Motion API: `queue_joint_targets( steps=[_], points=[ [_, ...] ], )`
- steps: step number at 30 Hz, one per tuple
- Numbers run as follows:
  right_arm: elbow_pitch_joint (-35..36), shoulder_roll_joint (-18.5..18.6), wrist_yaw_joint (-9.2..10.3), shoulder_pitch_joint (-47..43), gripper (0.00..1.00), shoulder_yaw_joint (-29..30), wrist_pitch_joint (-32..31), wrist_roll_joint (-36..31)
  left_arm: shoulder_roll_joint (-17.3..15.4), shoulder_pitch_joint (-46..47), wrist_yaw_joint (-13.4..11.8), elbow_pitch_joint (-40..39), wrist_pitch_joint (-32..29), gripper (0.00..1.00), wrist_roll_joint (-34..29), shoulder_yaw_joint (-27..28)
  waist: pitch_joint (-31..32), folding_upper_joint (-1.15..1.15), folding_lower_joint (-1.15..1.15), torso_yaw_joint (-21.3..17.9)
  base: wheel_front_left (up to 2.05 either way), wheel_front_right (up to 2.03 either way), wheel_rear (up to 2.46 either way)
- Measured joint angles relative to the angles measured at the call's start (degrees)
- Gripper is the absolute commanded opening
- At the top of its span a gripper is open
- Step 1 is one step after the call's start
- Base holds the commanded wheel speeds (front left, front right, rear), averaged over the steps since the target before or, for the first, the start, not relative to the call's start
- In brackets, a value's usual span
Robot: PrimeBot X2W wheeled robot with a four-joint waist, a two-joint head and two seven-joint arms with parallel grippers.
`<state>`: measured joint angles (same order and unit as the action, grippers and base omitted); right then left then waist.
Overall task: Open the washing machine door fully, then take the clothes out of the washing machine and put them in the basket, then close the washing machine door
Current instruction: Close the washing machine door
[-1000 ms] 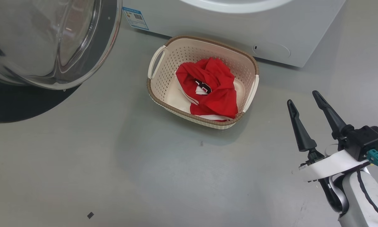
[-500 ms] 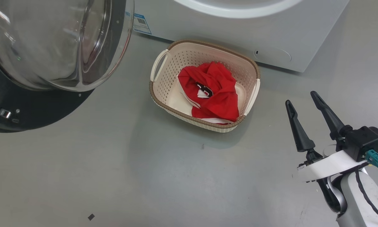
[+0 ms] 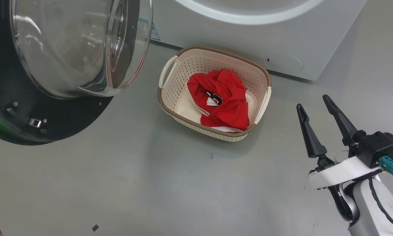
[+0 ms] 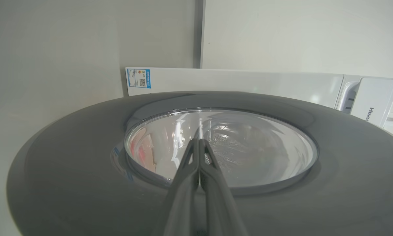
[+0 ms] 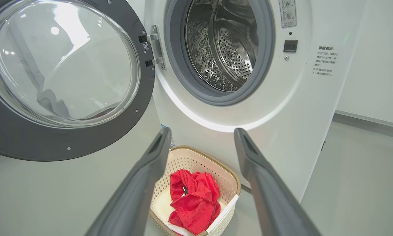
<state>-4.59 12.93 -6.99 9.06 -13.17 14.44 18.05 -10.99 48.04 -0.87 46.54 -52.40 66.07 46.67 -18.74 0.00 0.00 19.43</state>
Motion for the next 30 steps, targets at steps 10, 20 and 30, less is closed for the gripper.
queue_joint_targets(
  steps=[10, 20, 30],
  points=[
    [-0.1, -0.5, 0.00, -0.2, 1.00, 0.2, 0.0, 0.0, 3.2, -2.2, 1.8, -3.1, -5.6, 0.00, 1.7, -0.6, 1.0, 0.00, 0.00, 0.3, 0.00, 0.00, 0.00],
    [-0.2, -0.7, 0.00, -0.4, 1.00, 0.0, 0.0, 0.0, 5.9, -4.8, 3.0, -6.5, -10.0, 0.00, 3.6, -1.1, 2.0, 0.00, 0.00, 0.4, 0.00, 0.00, 0.00],
    [-0.4, -1.4, 0.00, -1.4, 1.00, -0.3, 0.0, -0.1, 8.6, -7.5, 3.8, -10.9, -14.7, 0.00, 4.4, -4.3, 2.9, 0.00, 0.00, 0.2, 0.00, 0.00, 0.00]
  ],
)
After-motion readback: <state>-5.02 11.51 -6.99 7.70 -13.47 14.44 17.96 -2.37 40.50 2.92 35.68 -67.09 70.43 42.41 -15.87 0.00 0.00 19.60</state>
